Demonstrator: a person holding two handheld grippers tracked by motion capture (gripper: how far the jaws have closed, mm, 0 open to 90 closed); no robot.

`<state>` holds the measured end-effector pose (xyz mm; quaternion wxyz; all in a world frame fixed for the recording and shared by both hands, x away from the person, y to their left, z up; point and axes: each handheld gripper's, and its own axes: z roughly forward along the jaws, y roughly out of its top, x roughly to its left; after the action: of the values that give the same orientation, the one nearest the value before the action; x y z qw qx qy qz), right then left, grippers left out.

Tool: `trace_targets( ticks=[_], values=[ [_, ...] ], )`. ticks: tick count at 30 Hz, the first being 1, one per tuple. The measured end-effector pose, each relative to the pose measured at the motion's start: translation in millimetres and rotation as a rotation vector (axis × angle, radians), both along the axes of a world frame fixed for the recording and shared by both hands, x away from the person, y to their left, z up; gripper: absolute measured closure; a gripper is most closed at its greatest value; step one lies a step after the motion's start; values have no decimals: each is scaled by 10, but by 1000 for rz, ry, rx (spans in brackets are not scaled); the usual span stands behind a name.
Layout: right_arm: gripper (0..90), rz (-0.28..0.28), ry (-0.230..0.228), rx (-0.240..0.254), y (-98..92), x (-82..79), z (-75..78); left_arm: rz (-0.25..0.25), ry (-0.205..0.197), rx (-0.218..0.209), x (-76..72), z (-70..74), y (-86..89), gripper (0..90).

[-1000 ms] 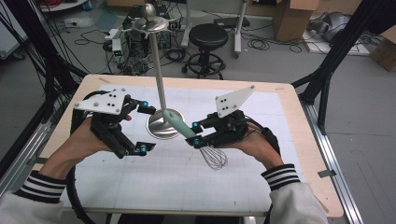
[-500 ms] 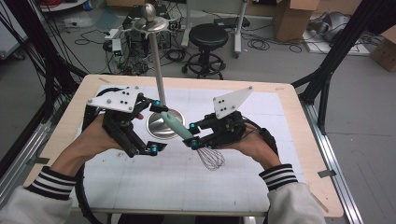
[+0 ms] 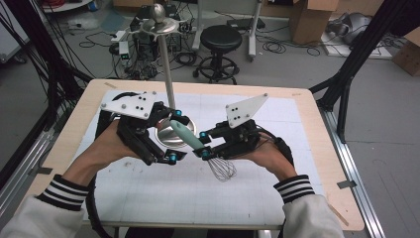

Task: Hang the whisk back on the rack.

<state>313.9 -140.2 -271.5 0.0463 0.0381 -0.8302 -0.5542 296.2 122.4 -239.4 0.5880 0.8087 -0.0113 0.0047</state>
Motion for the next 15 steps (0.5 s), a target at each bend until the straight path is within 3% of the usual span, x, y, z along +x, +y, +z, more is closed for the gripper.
trace_targets(
  ticks=[15],
  values=[
    [691, 9, -1, 17, 22, -1, 1, -33, -10, -19, 19, -14, -25, 439]
  ],
)
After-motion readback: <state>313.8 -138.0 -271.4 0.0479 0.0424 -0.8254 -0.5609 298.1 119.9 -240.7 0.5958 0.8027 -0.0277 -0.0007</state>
